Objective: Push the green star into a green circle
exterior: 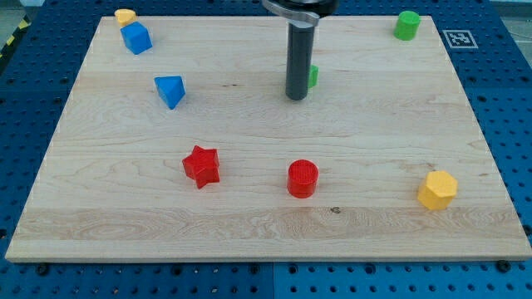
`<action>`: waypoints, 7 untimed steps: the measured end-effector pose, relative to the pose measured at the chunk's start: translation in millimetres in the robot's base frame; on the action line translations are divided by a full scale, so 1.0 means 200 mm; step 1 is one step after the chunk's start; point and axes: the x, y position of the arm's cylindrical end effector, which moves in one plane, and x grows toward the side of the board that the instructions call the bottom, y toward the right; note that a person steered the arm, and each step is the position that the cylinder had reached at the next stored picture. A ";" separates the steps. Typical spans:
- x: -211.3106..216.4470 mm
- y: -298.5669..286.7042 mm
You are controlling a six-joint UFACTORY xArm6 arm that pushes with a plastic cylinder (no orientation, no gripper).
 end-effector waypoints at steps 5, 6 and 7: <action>-0.49 -0.03; -0.47 0.04; -0.51 0.05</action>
